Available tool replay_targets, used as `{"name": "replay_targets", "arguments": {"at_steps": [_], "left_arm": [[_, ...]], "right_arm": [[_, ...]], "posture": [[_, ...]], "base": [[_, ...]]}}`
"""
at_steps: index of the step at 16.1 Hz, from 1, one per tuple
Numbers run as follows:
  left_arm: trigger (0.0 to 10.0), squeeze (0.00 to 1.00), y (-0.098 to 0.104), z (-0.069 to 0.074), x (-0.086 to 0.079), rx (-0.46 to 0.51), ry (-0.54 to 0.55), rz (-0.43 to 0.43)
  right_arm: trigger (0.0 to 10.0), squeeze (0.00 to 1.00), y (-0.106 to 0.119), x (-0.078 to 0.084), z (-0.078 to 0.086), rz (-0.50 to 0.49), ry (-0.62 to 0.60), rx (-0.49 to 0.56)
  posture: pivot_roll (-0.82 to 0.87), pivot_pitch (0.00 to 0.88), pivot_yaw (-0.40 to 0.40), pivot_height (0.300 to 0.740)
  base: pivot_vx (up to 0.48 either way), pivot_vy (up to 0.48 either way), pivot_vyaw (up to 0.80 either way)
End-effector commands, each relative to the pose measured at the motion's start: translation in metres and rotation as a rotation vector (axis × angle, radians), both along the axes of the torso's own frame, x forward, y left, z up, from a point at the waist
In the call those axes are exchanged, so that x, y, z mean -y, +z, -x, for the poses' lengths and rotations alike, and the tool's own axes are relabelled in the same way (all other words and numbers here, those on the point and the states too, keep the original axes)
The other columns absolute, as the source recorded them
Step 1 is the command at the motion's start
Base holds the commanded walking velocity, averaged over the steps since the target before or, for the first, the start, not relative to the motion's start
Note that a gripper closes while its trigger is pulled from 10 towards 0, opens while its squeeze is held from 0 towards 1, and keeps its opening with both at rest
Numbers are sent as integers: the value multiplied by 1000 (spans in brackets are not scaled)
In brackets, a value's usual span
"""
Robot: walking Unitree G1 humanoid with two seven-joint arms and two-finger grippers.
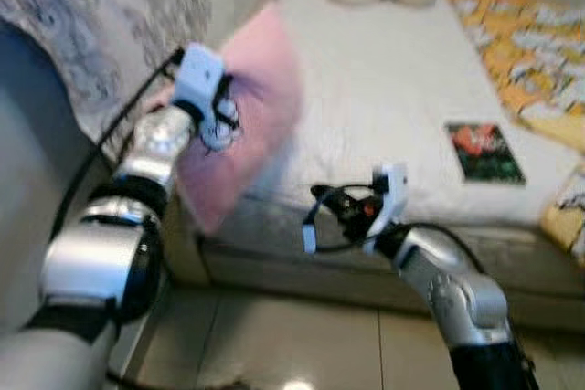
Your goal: Clean up the room
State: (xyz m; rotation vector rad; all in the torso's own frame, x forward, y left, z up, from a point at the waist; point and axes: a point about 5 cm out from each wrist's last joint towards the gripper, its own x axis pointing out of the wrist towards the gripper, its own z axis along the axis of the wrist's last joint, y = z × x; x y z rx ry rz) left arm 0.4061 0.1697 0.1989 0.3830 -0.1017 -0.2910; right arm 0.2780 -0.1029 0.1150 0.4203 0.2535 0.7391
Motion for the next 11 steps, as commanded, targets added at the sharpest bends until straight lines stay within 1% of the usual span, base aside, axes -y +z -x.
{"name": "replay_targets", "arguments": {"at_steps": [1, 6, 8, 11], "left_arm": [[10000, 0, 16, -2, 1, 65, 6, 21], [10000, 0, 14, -4, 1, 56, 51, 21], [10000, 0, 13, -4, 3, 55, 69, -1], [10000, 0, 14, -5, 5, 52, 78, 9]], "right_arm": [[10000, 0, 2, -1, 0, -5, 13, 1], [10000, 0, 0, -2, 1, 9, 32, -10], [10000, 0, -2, -3, 2, 11, 42, -14], [10000, 0, -5, -5, 4, 17, 54, -20]], "posture": [[-22, 0, 4, 740], [-21, 0, 1, 740], [-21, 0, 4, 740], [-21, 0, 7, 740]], "base": [[480, 0, 0], [480, 0, 0], [480, 0, 0], [480, 0, 0]]}}
